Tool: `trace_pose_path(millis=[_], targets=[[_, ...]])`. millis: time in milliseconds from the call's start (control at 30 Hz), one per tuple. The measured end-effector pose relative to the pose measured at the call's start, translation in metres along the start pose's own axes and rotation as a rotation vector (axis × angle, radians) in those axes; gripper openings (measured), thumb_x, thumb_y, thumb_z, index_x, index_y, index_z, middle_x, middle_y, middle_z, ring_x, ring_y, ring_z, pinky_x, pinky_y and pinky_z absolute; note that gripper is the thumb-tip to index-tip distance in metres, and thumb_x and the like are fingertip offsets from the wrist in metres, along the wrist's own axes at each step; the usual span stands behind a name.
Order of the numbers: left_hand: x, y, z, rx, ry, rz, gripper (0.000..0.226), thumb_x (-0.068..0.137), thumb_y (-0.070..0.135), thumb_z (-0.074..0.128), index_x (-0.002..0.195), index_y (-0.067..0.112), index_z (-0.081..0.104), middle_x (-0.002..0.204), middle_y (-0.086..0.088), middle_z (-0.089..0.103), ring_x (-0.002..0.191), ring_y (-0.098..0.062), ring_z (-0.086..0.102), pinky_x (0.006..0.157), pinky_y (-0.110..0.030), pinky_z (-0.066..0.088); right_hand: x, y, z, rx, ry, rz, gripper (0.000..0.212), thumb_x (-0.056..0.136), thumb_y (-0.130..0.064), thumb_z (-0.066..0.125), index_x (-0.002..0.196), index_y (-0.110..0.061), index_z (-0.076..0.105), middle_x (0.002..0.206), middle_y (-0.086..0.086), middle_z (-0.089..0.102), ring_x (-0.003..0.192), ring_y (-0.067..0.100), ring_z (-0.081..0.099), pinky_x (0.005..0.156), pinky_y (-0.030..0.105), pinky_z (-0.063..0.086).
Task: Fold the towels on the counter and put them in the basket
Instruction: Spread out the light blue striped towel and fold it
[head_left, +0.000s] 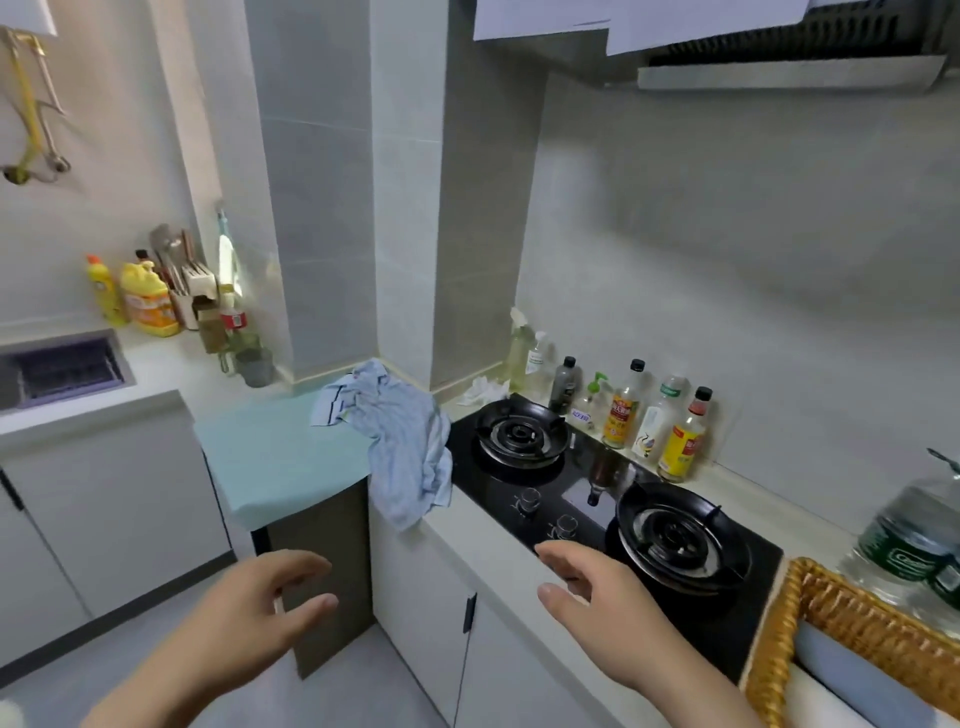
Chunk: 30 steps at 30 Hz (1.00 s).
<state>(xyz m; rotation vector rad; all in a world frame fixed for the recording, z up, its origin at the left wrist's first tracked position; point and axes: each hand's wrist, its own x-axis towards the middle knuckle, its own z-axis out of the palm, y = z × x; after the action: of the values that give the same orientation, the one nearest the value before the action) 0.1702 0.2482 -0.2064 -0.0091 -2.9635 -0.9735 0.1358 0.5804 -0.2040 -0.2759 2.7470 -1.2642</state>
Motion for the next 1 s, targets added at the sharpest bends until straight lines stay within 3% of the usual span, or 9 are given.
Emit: trace_pose_path(millis=[167,333,500,733,867,1000], targets=[[0.005,-0.054,-0.025,-0.025,-0.054,-0.034,0.023,0.083,0.047,0.065,0.102,0.05,0.053,0.107,0.026,0.06,0.099,0.007,0.057,0.086,-0.01,0.044,0.025,-0.036,0.048,-0.028,-0.034,-0.026,0.035,0.092,-0.03,0.061,0.116,-0.051,0.047,0.118,-0.03,0.054,0.112,-0.01,0.049,0.095,0.01,0.04],[0.021,-0.086,-0.048,-0.056,-0.053,-0.06,0.02,0.081,0.051,0.065,0.098,0.052,0.055,0.105,0.026,0.062,0.099,0.005,0.06,0.084,-0.01,0.046,0.054,-0.054,0.08,0.005,-0.05,-0.026,0.034,0.091,-0.03,0.06,0.106,-0.057,0.048,0.116,-0.029,0.057,0.112,-0.009,0.051,0.097,0.013,0.042],[0.057,-0.116,-0.058,-0.11,-0.04,-0.082,0.018,0.081,0.048,0.066,0.099,0.047,0.061,0.104,0.023,0.066,0.099,0.005,0.061,0.087,-0.014,0.048,0.103,-0.06,0.109,0.03,-0.074,-0.012,0.034,0.092,-0.028,0.06,0.115,-0.049,0.048,0.117,-0.027,0.055,0.109,-0.011,0.051,0.084,0.002,0.04],[0.157,-0.153,-0.058,-0.149,-0.072,-0.107,0.012,0.083,0.037,0.07,0.089,0.045,0.064,0.092,0.025,0.069,0.093,0.007,0.062,0.088,-0.02,0.051,0.215,-0.048,0.143,0.108,-0.104,0.041,0.035,0.091,-0.03,0.06,0.122,-0.044,0.052,0.121,-0.025,0.056,0.112,-0.009,0.051,0.089,0.007,0.039],[0.241,-0.171,-0.06,-0.155,-0.088,-0.113,0.01,0.086,0.035,0.066,0.096,0.038,0.064,0.103,0.019,0.067,0.095,0.004,0.063,0.085,-0.017,0.051,0.295,-0.036,0.155,0.16,-0.088,0.089,0.033,0.091,-0.025,0.06,0.112,-0.048,0.049,0.121,-0.024,0.056,0.115,-0.006,0.052,0.097,0.014,0.041],[0.321,-0.192,-0.06,-0.107,-0.13,-0.113,0.013,0.087,0.038,0.064,0.099,0.038,0.062,0.105,0.023,0.065,0.099,0.004,0.062,0.09,-0.019,0.05,0.364,-0.027,0.161,0.201,-0.08,0.151,0.031,0.093,-0.023,0.058,0.114,-0.044,0.05,0.121,-0.023,0.055,0.117,-0.004,0.05,0.093,0.014,0.04]])
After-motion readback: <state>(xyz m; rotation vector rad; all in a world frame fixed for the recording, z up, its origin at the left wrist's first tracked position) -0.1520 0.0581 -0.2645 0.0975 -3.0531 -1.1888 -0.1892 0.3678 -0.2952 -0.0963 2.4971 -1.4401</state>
